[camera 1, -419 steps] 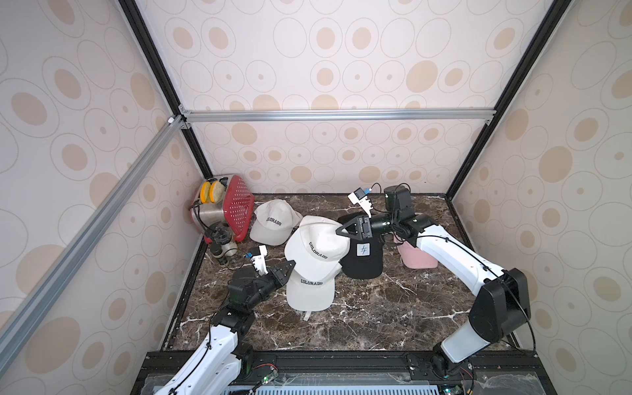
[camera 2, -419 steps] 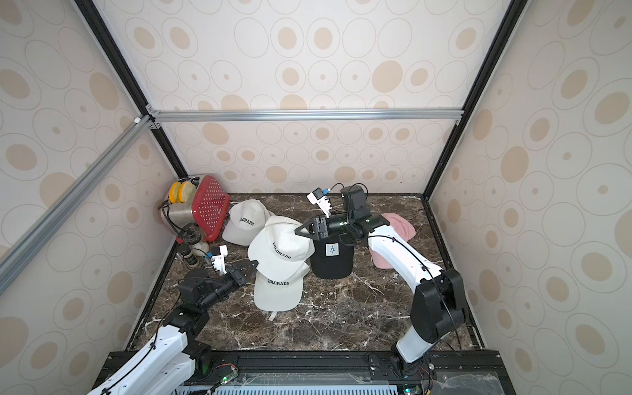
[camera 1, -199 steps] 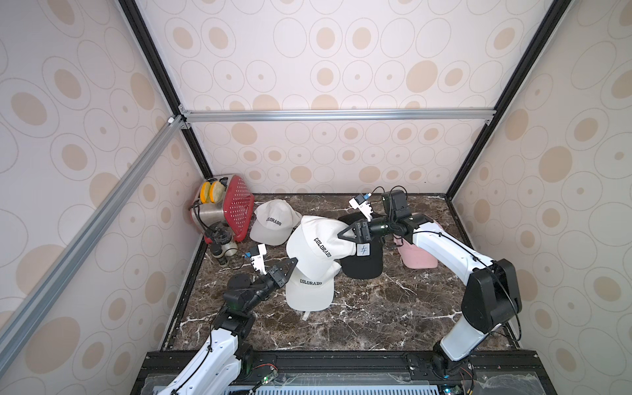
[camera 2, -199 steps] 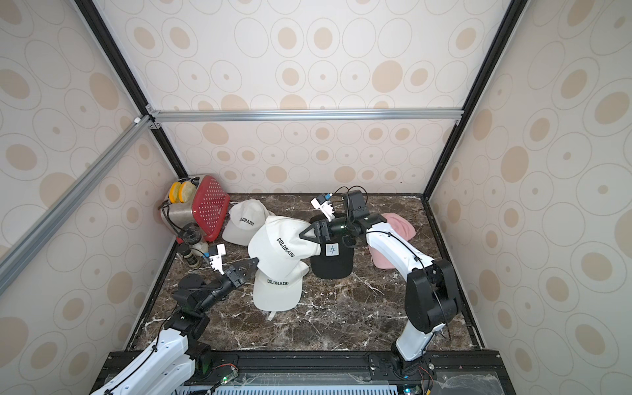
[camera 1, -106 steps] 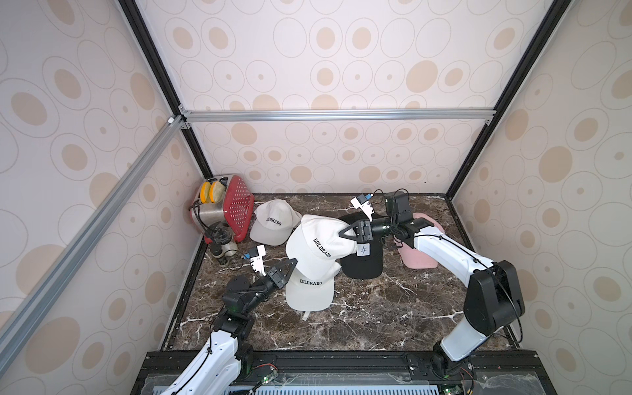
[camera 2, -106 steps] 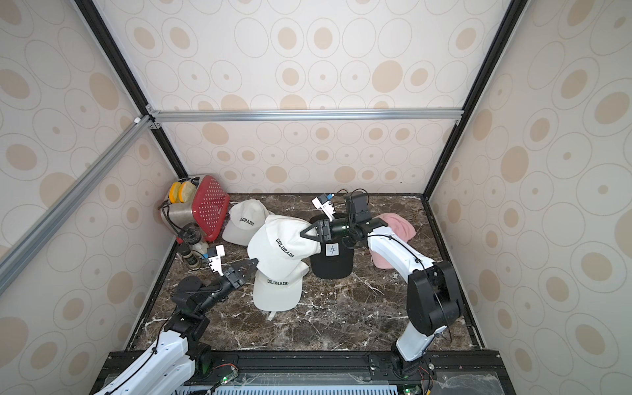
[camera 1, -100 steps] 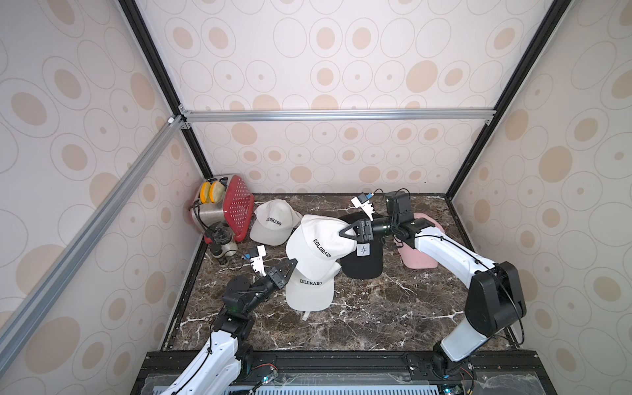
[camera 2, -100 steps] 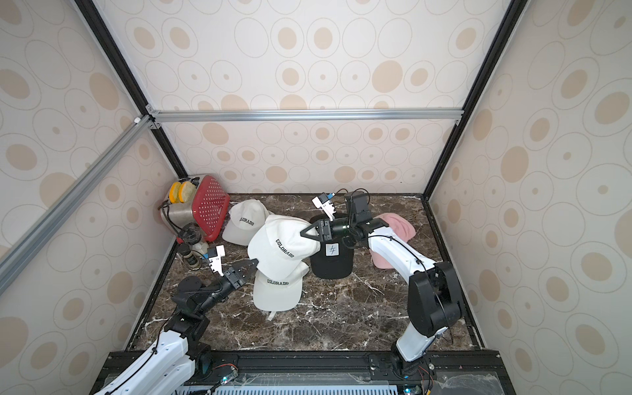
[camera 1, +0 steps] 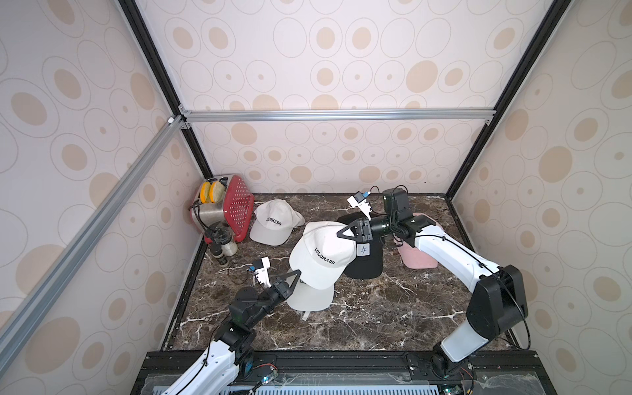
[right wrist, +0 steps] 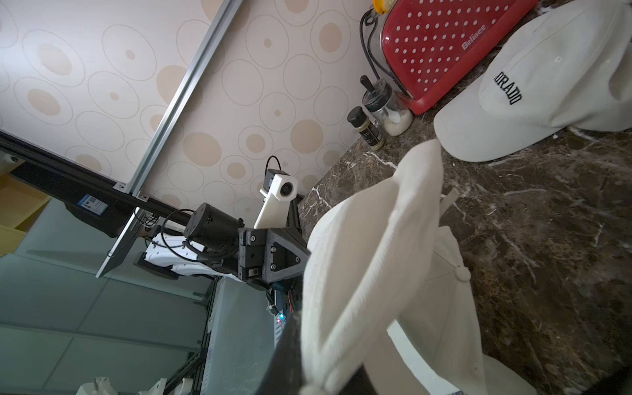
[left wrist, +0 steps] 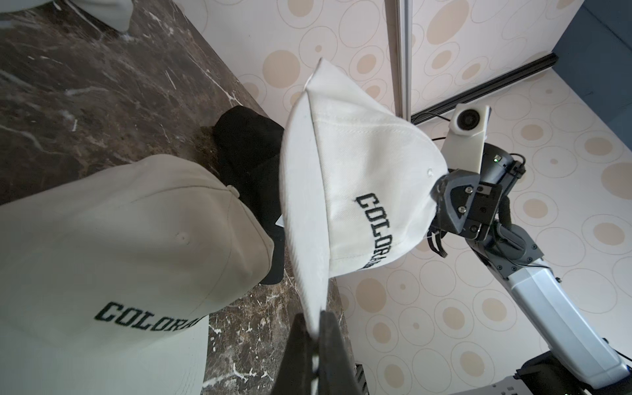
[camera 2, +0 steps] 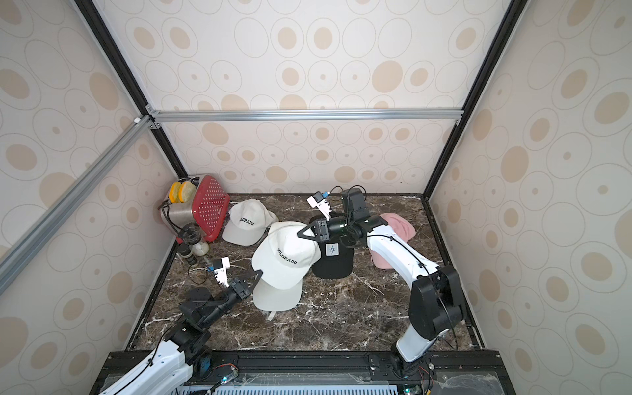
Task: Stack the baseball caps by color
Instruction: Place the baseball cap on the baseball cap.
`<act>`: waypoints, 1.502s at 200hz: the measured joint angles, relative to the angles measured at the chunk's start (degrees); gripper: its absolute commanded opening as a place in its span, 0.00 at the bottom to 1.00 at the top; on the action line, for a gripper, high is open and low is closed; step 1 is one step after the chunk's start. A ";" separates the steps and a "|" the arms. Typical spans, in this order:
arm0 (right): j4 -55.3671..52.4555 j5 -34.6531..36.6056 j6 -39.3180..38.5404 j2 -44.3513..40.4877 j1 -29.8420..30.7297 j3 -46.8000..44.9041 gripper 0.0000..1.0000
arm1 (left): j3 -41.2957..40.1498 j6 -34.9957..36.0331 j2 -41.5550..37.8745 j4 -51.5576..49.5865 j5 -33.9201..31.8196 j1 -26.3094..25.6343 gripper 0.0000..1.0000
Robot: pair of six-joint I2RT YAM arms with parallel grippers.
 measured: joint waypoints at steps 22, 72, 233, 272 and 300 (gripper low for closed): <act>-2.51 0.31 -0.61 3.21 0.98 3.34 0.07 | -1.16 -1.60 -4.59 -3.78 -10.21 -7.72 0.00; -15.02 4.50 -7.69 9.97 5.84 14.27 0.07 | -2.21 -5.29 -6.84 -9.49 -31.32 -25.18 0.00; -25.49 8.90 -17.18 14.69 9.62 19.52 0.06 | 0.94 -11.85 -26.97 -39.47 -52.94 -37.07 0.99; -29.07 9.05 -19.96 15.72 10.97 19.50 0.05 | 2.91 -4.76 -27.39 -47.95 -54.53 -37.09 0.99; -30.69 9.01 -20.68 15.89 12.26 19.50 0.04 | 3.67 -1.29 -27.43 -50.82 -55.69 -37.09 0.99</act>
